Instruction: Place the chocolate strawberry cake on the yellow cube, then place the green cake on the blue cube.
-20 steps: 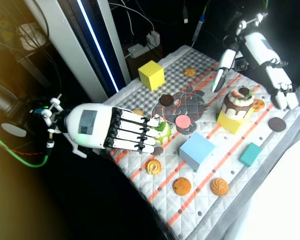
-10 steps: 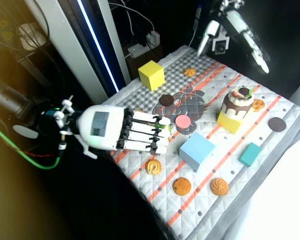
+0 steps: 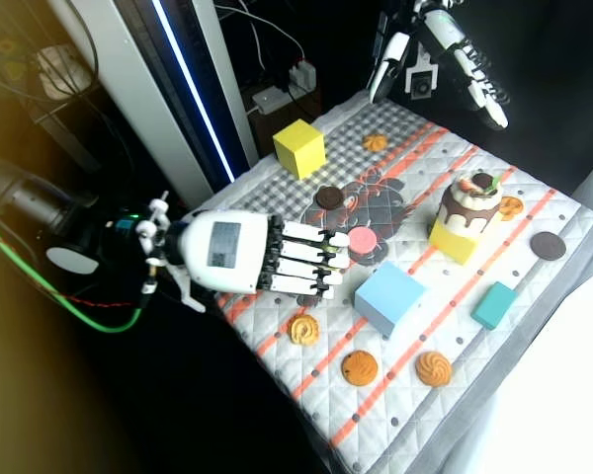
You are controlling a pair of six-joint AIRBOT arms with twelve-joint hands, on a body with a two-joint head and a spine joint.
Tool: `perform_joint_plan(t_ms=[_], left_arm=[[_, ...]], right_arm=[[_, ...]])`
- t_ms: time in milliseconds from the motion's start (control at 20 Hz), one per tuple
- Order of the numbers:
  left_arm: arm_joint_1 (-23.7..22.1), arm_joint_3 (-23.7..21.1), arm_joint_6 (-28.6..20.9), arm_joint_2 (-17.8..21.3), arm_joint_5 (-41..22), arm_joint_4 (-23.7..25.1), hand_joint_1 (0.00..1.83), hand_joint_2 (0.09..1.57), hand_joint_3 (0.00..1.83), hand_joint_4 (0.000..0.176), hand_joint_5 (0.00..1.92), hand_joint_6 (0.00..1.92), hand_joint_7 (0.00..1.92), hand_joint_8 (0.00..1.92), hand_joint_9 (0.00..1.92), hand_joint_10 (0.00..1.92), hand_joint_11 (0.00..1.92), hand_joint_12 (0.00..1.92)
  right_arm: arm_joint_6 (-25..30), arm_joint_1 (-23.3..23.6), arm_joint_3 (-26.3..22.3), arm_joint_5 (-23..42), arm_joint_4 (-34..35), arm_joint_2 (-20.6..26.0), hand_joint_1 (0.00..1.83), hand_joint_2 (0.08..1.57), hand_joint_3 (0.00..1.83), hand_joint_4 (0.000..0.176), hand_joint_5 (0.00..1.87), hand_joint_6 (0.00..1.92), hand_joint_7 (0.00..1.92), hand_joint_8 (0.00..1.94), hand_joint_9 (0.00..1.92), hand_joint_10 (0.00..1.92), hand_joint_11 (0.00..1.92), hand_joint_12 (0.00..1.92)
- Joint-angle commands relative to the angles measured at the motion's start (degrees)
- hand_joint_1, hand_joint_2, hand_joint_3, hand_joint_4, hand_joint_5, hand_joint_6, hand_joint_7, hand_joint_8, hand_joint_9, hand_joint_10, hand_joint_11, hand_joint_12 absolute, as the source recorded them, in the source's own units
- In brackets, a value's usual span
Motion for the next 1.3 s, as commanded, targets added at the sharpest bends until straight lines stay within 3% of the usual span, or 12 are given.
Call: perform_joint_plan(t_ms=[0, 200, 250, 300, 350, 500, 750, 850, 900, 1150, 1200, 1250], left_arm=[[-0.13, -0.21, -0.71, 0.50, -7.11, 0.93, 0.78, 0.80, 0.00, 0.176, 0.00, 0.00, 0.00, 0.00, 0.00, 0.00, 0.00, 0.00], [0.23, -0.21, -0.98, 0.10, -6.72, 0.64, 0.80, 0.81, 0.00, 0.176, 0.00, 0.00, 0.00, 0.00, 0.00, 0.00, 0.00, 0.00], [0.53, -0.21, -1.01, 0.02, -6.58, 0.39, 0.85, 0.82, 0.00, 0.176, 0.00, 0.00, 0.00, 0.00, 0.00, 0.00, 0.00, 0.00], [0.67, -0.21, -1.02, 0.00, -6.56, 0.27, 0.85, 0.82, 0.00, 0.176, 0.00, 0.00, 0.00, 0.00, 0.00, 0.00, 0.00, 0.00], [0.90, -0.21, -1.02, 0.00, -6.56, 0.08, 0.88, 0.83, 0.01, 0.176, 0.00, 0.00, 0.00, 0.00, 0.00, 0.00, 0.00, 0.00], [1.31, -0.21, -1.10, -0.05, -6.44, -0.30, 0.88, 0.85, 0.01, 0.176, 0.00, 0.00, 0.00, 0.00, 0.00, 0.00, 0.00, 0.00], [1.59, -0.17, -1.27, -0.27, -6.50, -0.59, 0.87, 0.84, 0.01, 0.176, 0.00, 0.00, 0.00, 0.00, 0.00, 0.00, 0.00, 0.00], [1.58, -0.06, -1.28, -0.51, -6.46, -0.52, 0.86, 0.85, 0.01, 0.176, 0.00, 0.00, 0.00, 0.00, 0.00, 0.00, 0.00, 0.00], [1.57, -0.02, -1.29, -0.56, -6.45, -0.51, 0.87, 0.84, 0.00, 0.176, 0.00, 0.00, 0.00, 0.00, 0.00, 0.00, 0.00, 0.00], [1.58, 0.02, -1.39, -0.56, -6.44, -0.12, 0.83, 0.83, 0.00, 0.176, 0.00, 0.00, 0.00, 0.00, 0.00, 0.00, 0.00, 0.00], [1.58, 0.02, -1.48, -0.57, -6.45, -0.04, 0.83, 0.84, 0.00, 0.176, 0.00, 0.00, 0.00, 0.00, 0.00, 0.00, 0.00, 0.00], [1.58, 0.02, -1.52, -0.58, -6.45, 0.00, 0.84, 0.84, 0.00, 0.176, 0.00, 0.00, 0.00, 0.00, 0.00, 0.00, 0.00, 0.00]], right_arm=[[0.22, 1.07, 0.40, 4.83, 0.77, -0.36, 1.09, 0.94, 0.00, 0.029, 0.55, 0.01, 0.60, 0.01, 0.84, 0.03, 0.56, 0.98], [0.22, 1.16, 0.73, 3.73, 0.70, -1.49, 1.09, 1.00, 0.00, 0.000, 0.73, 0.01, 0.84, 0.03, 1.03, 0.12, 0.63, 1.31], [0.23, 1.16, 0.71, 3.73, 0.70, -1.54, 1.22, 1.08, 0.00, 0.000, 0.98, 0.60, 1.03, 0.83, 1.07, 0.29, 0.68, 1.32], [0.33, 1.16, 0.71, 3.74, 0.66, -1.53, 1.22, 1.08, 0.00, 0.000, 0.98, 0.60, 1.03, 0.83, 1.07, 0.29, 0.68, 1.32], [0.47, 1.19, 0.72, 3.89, 0.53, -1.48, 1.34, 1.12, 0.00, 0.000, 0.86, 1.07, 0.97, 0.96, 0.98, 1.03, 0.72, 1.25], [2.06, 1.70, 0.72, 7.27, 0.46, -0.39, 1.23, 1.17, 0.00, 0.000, 0.76, 1.26, 0.97, 1.04, 0.89, 1.02, 0.70, 1.32], [1.90, 8.16, 3.23, 9.48, 1.38, -0.40, 1.22, 1.15, 0.00, 0.000, 0.93, 0.88, 0.91, 1.30, 0.78, 1.05, 0.56, 1.58], [1.47, 10.45, 4.62, 8.77, 2.03, -1.36, 1.23, 1.11, 0.00, 0.000, 0.98, 0.84, 1.00, 1.10, 0.87, 0.96, 0.68, 1.47], [0.73, 12.00, 5.45, 7.59, 2.30, -2.06, 1.37, 1.10, 0.00, 0.000, 0.98, 0.92, 1.02, 0.87, 0.92, 1.19, 0.77, 1.29], [-0.54, 17.57, 9.88, 1.08, 2.73, -5.70, 1.37, 1.09, 0.00, 0.000, 0.92, 1.08, 1.05, 0.74, 1.01, 1.09, 0.87, 1.18], [-0.54, 17.89, 10.70, -0.04, 2.90, -6.37, 1.37, 1.10, 0.00, 0.000, 0.94, 1.06, 1.04, 0.75, 0.97, 1.13, 0.84, 1.20], [-0.54, 18.06, 11.23, -0.82, 2.98, -6.85, 1.36, 1.10, 0.00, 0.000, 0.95, 1.06, 1.05, 0.83, 0.91, 1.14, 0.42, 1.19]])
